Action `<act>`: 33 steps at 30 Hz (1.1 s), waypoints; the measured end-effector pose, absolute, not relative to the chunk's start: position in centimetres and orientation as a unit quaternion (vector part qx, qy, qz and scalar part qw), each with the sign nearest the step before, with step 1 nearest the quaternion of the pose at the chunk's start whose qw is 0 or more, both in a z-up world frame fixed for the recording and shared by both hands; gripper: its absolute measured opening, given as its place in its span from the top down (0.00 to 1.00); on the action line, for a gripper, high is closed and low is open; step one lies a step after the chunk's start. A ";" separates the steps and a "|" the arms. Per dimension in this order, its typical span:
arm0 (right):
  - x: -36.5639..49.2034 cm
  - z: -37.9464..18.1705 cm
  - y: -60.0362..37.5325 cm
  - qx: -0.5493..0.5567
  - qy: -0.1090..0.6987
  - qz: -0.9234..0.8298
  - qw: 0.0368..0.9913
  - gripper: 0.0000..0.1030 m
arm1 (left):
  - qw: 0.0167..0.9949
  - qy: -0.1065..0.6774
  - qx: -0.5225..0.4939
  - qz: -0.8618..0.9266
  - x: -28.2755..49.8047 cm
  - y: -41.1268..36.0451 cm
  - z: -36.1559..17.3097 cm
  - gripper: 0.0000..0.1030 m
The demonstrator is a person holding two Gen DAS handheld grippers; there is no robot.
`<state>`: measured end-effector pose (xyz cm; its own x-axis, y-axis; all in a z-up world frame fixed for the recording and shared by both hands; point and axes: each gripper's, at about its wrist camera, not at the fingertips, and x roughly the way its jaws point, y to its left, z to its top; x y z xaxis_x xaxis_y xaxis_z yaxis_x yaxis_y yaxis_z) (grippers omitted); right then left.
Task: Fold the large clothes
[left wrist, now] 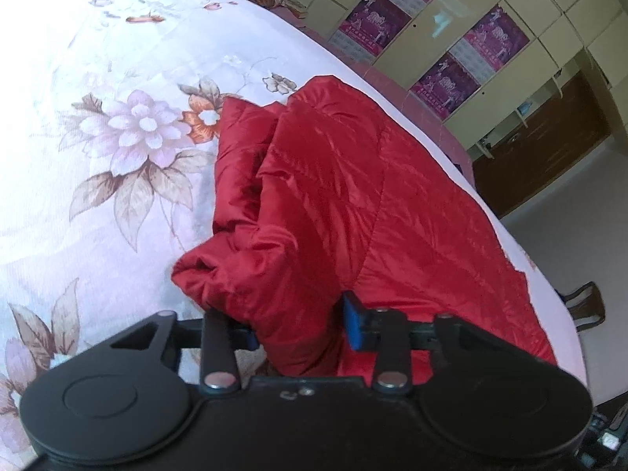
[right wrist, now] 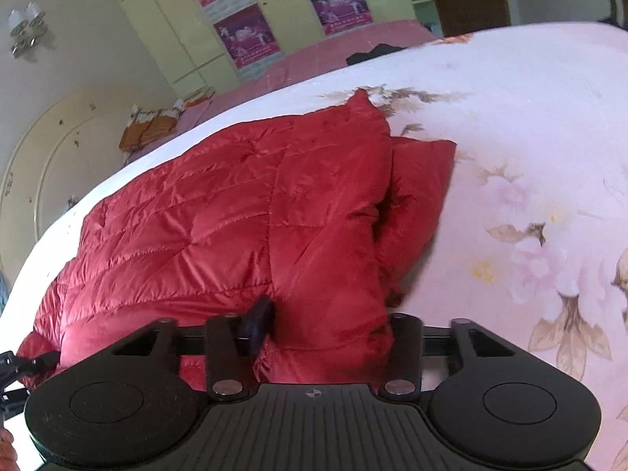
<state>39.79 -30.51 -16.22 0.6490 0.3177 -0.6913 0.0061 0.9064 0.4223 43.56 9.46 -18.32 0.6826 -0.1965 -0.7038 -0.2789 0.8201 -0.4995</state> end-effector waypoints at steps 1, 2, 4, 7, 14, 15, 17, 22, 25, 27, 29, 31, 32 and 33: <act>39.8 -16.1 -30.6 0.195 0.409 0.091 0.887 0.66 | 0.870 0.398 -0.290 0.025 43.6 9.2 -18.0 0.70; 39.7 -15.9 -30.7 0.194 0.408 0.094 0.887 0.68 | 0.873 0.398 -0.280 0.027 43.6 8.9 -17.6 0.71; 39.6 -15.6 -30.8 0.192 0.408 0.100 0.887 0.70 | 0.879 0.396 -0.266 0.029 43.5 8.6 -17.0 0.76; 39.2 -14.9 -30.8 0.189 0.407 0.107 0.887 0.71 | 0.886 0.391 -0.246 0.028 42.9 8.2 -15.9 0.79; 35.4 -13.1 -30.8 0.187 0.407 0.121 0.886 0.71 | 0.893 0.387 -0.231 0.010 38.7 8.9 -14.3 0.80; 34.5 -12.9 -30.8 0.186 0.408 0.123 0.885 0.71 | 0.892 0.389 -0.229 0.007 37.9 9.1 -14.2 0.80; 32.3 -12.7 -30.5 0.185 0.410 0.127 0.884 0.71 | 0.891 0.394 -0.224 0.000 35.9 9.6 -14.0 0.80; 26.2 -12.6 -29.7 0.183 0.421 0.126 0.879 0.71 | 0.886 0.399 -0.233 -0.015 30.7 11.2 -14.1 0.80; 22.7 -12.5 -29.0 0.176 0.425 0.123 0.879 0.71 | 0.884 0.402 -0.238 -0.021 27.1 11.9 -14.3 0.80; 20.8 -12.3 -28.6 0.176 0.426 0.121 0.879 0.71 | 0.882 0.404 -0.242 -0.024 24.9 12.3 -14.6 0.80; 19.3 -12.1 -28.3 0.175 0.426 0.120 0.879 0.71 | 0.879 0.406 -0.248 -0.026 23.0 12.8 -14.8 0.80; 18.0 -11.8 -28.1 0.170 0.426 0.118 0.881 0.71 | 0.879 0.406 -0.248 -0.027 21.7 12.8 -15.0 0.80; 17.4 -11.8 -28.0 0.169 0.426 0.117 0.881 0.71 | 0.879 0.405 -0.248 -0.027 21.3 12.9 -15.1 0.80; 17.0 -11.8 -28.0 0.168 0.426 0.115 0.881 0.71 | 0.880 0.405 -0.247 -0.027 21.1 12.8 -15.2 0.80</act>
